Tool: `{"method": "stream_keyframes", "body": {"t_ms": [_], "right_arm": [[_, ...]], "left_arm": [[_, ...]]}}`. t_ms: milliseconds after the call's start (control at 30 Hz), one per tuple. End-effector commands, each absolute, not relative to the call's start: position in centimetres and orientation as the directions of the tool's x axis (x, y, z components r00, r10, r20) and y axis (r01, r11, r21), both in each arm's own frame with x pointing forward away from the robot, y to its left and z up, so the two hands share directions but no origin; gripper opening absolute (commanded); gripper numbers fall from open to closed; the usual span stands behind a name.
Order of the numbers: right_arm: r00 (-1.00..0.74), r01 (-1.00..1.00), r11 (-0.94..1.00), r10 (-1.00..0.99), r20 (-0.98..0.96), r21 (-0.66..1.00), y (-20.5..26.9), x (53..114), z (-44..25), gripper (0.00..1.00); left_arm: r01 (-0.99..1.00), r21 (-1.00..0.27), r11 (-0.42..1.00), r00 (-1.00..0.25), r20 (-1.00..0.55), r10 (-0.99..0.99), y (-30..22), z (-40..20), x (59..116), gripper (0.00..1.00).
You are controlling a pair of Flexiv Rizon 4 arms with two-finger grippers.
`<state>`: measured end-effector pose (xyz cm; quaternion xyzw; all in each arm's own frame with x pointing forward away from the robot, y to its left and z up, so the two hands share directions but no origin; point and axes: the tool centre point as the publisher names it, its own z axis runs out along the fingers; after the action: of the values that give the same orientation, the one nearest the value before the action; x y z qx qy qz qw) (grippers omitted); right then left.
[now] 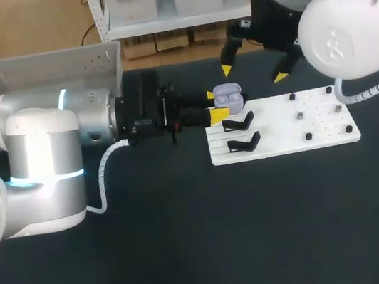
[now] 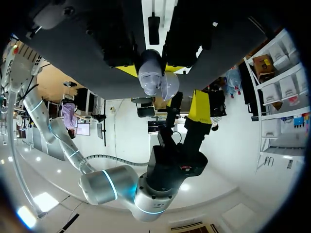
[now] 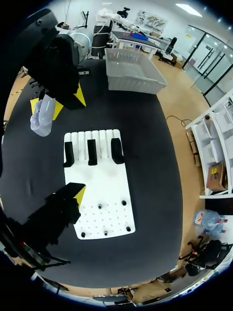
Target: Pick up each earbud case from the left stands, insert the matching earbuds, close the lid, and place the case in the box.
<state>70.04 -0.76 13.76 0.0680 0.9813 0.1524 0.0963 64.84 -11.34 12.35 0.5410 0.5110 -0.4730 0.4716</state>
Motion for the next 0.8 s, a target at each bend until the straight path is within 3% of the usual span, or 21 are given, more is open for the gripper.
{"method": "stream_keyframes", "body": {"t_ms": [33, 800], "right_arm": [[-0.978, 0.102, 0.947, 0.151, -0.144, 0.304, -0.8, 69.5, 14.0, 1.00], [-0.989, 0.085, 0.954, 0.116, -0.092, 0.288, -0.2, 66.9, 14.1, 1.00]], "left_arm": [[0.999, 0.030, -0.028, 0.033, -0.994, 0.104, -11.3, 12.3, 64.7, 0.00], [0.999, 0.030, -0.028, 0.033, -0.994, 0.104, -11.3, 12.3, 64.7, 0.00]]}}
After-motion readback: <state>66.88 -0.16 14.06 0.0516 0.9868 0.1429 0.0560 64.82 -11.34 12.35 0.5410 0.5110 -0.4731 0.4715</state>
